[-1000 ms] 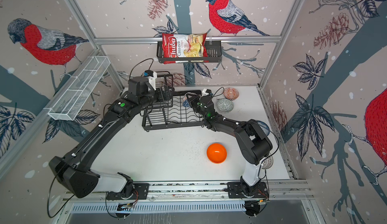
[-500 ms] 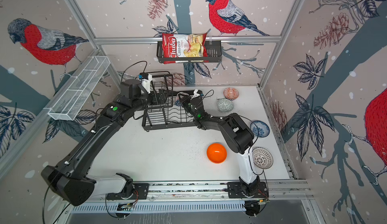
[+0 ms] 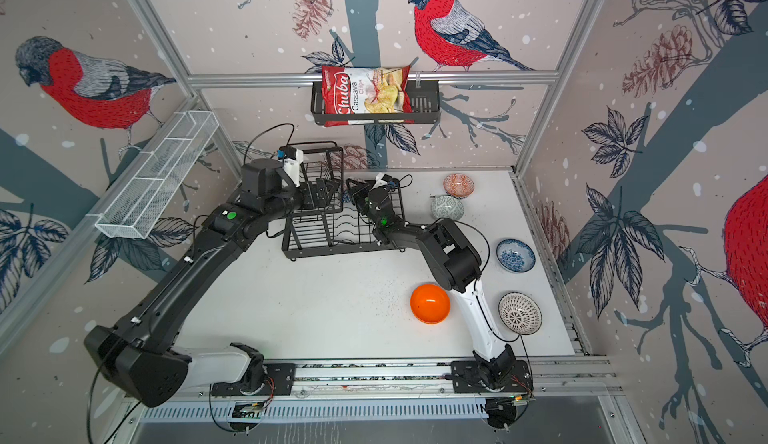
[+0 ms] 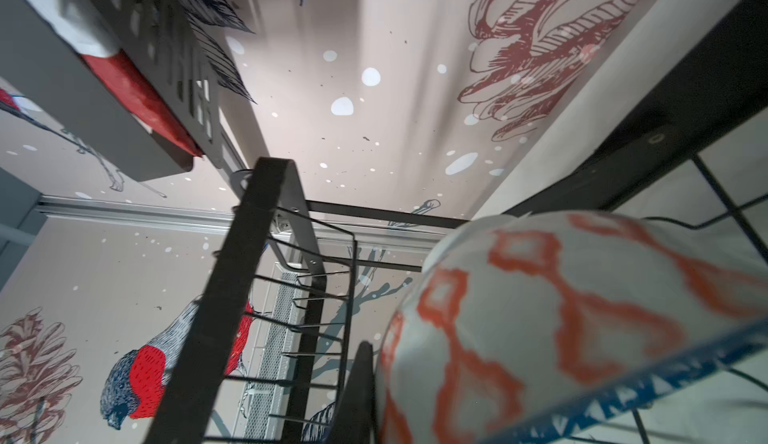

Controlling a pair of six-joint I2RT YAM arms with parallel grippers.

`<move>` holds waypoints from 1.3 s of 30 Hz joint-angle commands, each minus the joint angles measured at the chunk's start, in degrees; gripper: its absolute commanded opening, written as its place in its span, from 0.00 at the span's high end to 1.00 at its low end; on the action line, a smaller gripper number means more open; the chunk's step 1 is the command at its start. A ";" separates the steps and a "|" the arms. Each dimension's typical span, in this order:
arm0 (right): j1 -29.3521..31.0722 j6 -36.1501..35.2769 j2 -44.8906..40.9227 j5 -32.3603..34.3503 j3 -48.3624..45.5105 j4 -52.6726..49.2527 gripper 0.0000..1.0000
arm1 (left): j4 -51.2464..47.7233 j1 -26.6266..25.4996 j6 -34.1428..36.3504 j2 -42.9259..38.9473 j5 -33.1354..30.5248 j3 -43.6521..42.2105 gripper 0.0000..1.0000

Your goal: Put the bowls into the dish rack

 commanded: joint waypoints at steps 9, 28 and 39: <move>0.40 1.80 7.28 -2.14 9.44 -0.02 1.00 | 3.93 0.52 0.92 0.78 0.63 -2.20 0.01; 0.40 4.25 15.07 -2.70 16.72 2.19 1.00 | 2.05 0.69 0.88 4.72 -0.53 0.80 0.01; 0.49 3.17 18.57 -2.14 23.07 -1.58 1.00 | 1.80 0.70 1.03 4.83 -0.98 0.60 0.01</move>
